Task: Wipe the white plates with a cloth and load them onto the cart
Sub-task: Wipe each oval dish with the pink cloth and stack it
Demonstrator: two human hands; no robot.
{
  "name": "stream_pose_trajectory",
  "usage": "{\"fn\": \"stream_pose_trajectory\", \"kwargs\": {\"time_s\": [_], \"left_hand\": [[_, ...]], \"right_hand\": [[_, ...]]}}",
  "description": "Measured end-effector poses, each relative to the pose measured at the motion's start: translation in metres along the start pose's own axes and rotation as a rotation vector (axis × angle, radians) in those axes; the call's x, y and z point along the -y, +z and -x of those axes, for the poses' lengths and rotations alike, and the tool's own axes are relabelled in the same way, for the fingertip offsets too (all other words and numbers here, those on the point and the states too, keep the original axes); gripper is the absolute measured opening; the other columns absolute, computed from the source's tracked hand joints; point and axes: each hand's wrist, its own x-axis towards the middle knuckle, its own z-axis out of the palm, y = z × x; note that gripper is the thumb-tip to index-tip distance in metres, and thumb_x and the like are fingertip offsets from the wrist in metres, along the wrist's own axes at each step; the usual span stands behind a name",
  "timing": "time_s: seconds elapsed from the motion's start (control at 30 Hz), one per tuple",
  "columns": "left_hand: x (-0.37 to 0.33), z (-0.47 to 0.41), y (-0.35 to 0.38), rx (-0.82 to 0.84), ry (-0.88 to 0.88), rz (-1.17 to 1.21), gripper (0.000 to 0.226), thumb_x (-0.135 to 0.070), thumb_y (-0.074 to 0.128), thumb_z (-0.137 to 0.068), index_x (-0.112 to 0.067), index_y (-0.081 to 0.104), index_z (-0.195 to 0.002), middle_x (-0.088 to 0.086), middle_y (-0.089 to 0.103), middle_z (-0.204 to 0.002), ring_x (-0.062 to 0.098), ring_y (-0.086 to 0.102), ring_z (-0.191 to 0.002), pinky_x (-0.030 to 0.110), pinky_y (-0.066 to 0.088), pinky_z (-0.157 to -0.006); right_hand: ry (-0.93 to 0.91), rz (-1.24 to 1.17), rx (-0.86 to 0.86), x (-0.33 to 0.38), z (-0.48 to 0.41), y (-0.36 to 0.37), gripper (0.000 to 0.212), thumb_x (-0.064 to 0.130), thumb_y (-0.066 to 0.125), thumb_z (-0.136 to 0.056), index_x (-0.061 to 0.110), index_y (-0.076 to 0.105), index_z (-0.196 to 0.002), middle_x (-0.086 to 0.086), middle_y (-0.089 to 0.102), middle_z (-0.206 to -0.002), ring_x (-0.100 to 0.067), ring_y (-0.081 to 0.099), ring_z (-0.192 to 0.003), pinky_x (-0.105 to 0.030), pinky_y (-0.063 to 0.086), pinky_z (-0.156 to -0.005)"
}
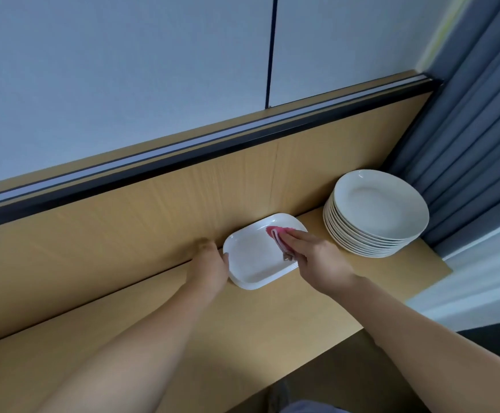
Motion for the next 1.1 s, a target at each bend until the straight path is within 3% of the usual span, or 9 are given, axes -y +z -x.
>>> {"fn": "stream_pose_trajectory", "kwargs": {"time_s": [0.17,0.43,0.6,0.77,0.93,1.03,1.1], "left_hand": [[-0.001,-0.006,0.013,0.014,0.011,-0.068,0.022,-0.031,0.044,-0.099,-0.012,0.049,-0.089,0.007,0.063,-0.085,0.022,0.057,-0.071,0.034,0.047,-0.064],[-0.012,-0.005,0.016,0.001,-0.010,0.015,0.016,-0.014,0.043,-0.099,-0.002,0.052,-0.104,0.013,0.051,-0.112,0.028,0.055,-0.088,0.031,0.039,-0.070],[-0.010,-0.005,0.017,-0.024,-0.031,0.093,0.012,-0.012,0.045,-0.097,-0.004,0.053,-0.099,0.011,0.053,-0.108,0.021,0.047,-0.082,0.029,0.036,-0.069],[-0.012,-0.006,0.010,-0.038,-0.116,0.205,0.003,-0.009,0.045,-0.094,-0.009,0.046,-0.091,0.005,0.054,-0.090,0.020,0.049,-0.073,0.026,0.030,-0.051],[-0.009,-0.005,0.002,-0.009,-0.124,0.320,0.002,-0.012,0.042,-0.095,-0.011,0.044,-0.095,0.006,0.056,-0.087,0.030,0.063,-0.074,0.037,0.050,-0.063],[0.000,0.005,-0.006,-0.036,-0.114,0.362,0.004,-0.013,0.041,-0.096,-0.014,0.045,-0.096,0.003,0.056,-0.084,0.029,0.063,-0.076,0.039,0.051,-0.066],[0.013,0.015,-0.014,-0.059,-0.104,0.379,0.006,-0.013,0.041,-0.097,-0.016,0.046,-0.098,0.001,0.057,-0.085,0.027,0.060,-0.077,0.036,0.049,-0.065]], "right_hand": [[-0.017,0.006,0.023,-0.021,-0.009,-0.005,0.060,-0.006,0.042,-0.090,0.030,0.052,-0.137,0.021,0.054,-0.134,-0.004,0.063,-0.080,-0.031,0.056,-0.075],[-0.012,-0.027,0.054,-0.033,-0.012,-0.007,0.062,-0.005,0.042,-0.091,0.033,0.049,-0.139,0.020,0.055,-0.132,-0.008,0.063,-0.080,-0.037,0.056,-0.075],[-0.019,-0.029,0.019,-0.033,-0.009,-0.010,0.059,-0.006,0.044,-0.092,0.031,0.052,-0.138,0.019,0.056,-0.131,-0.008,0.064,-0.081,-0.036,0.056,-0.076],[-0.031,0.002,0.005,-0.031,-0.006,-0.012,0.059,-0.005,0.045,-0.091,0.029,0.052,-0.138,0.017,0.057,-0.132,-0.007,0.065,-0.084,-0.037,0.057,-0.074],[-0.065,-0.011,-0.057,-0.022,-0.005,-0.013,0.059,-0.007,0.048,-0.090,0.028,0.054,-0.136,0.019,0.055,-0.135,-0.013,0.067,-0.097,-0.037,0.058,-0.079],[-0.126,-0.017,-0.128,-0.011,-0.011,-0.017,0.055,-0.007,0.048,-0.089,0.024,0.057,-0.134,0.029,0.047,-0.136,-0.015,0.066,-0.099,-0.033,0.056,-0.084],[-0.147,-0.029,-0.135,-0.005,-0.018,-0.016,0.054,-0.007,0.048,-0.091,0.023,0.056,-0.135,0.024,0.050,-0.138,-0.013,0.066,-0.099,-0.033,0.056,-0.084]]}}
